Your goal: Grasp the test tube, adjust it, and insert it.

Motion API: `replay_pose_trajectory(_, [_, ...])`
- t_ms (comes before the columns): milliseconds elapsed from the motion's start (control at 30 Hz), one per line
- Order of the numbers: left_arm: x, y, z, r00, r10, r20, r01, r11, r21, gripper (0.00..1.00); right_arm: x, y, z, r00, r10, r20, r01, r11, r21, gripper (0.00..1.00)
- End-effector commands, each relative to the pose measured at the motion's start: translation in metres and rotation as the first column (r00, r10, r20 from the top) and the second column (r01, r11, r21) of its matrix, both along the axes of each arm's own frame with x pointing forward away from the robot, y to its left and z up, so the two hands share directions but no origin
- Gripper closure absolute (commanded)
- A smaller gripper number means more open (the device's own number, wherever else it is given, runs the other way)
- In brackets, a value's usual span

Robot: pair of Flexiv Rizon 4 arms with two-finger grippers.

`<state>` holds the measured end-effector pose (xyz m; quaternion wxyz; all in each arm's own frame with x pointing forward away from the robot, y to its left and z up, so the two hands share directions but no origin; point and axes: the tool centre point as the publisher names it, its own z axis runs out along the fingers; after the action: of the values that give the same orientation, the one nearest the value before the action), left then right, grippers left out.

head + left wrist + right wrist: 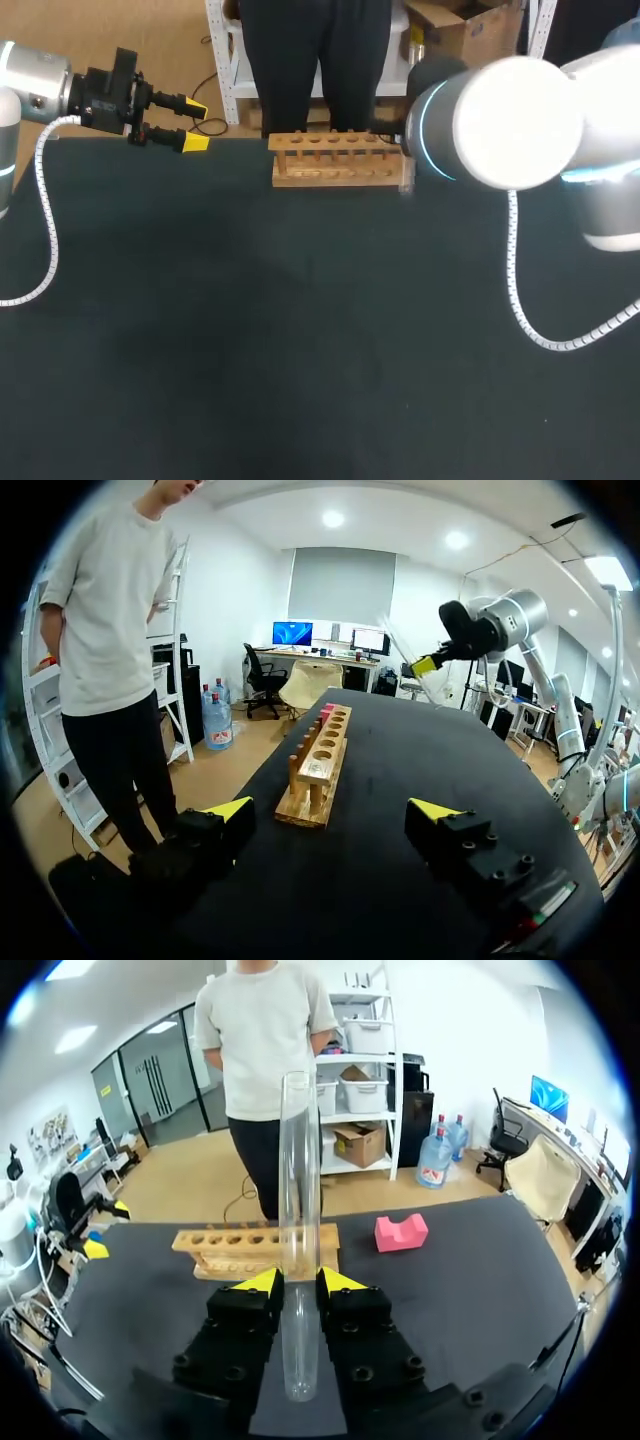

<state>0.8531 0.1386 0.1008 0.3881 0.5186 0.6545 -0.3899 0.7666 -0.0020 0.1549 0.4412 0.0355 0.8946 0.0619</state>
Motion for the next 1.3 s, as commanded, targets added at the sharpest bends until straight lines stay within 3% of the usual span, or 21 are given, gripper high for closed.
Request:
replay_pose_trajectory(33, [-0.003,-0.001,0.000,1.000,0.007,0.005,-0.007,1.000,0.001,0.00,0.006,0.002,-0.003,0.997,0.000,0.075,-0.002,1.000,0.026,1.00])
replay_pose_trajectory(433, [-0.003,-0.001,0.000,1.000,0.007,0.005,-0.007,1.000,0.001,0.00,0.026,0.012,0.013,0.969,0.010,0.248,-0.031,0.996,0.082,1.00])
replay_pose_trajectory(767, [-0.003,-0.001,0.000,1.000,0.007,0.005,-0.007,1.000,0.001,0.00,0.044,0.017,0.038,0.895,0.004,0.445,-0.068,0.989,0.129,1.00])
replay_pose_trajectory(933, [-0.003,-0.001,0.000,1.000,0.007,0.005,-0.007,1.000,0.001,0.00,0.051,0.020,0.048,0.863,-0.018,0.504,-0.068,0.986,0.152,1.00])
replay_pose_trajectory(1300, [-0.003,-0.001,0.000,1.000,0.007,0.005,-0.007,1.000,0.001,0.00,0.063,0.027,0.060,0.793,-0.029,0.608,-0.050,0.992,0.113,1.00])
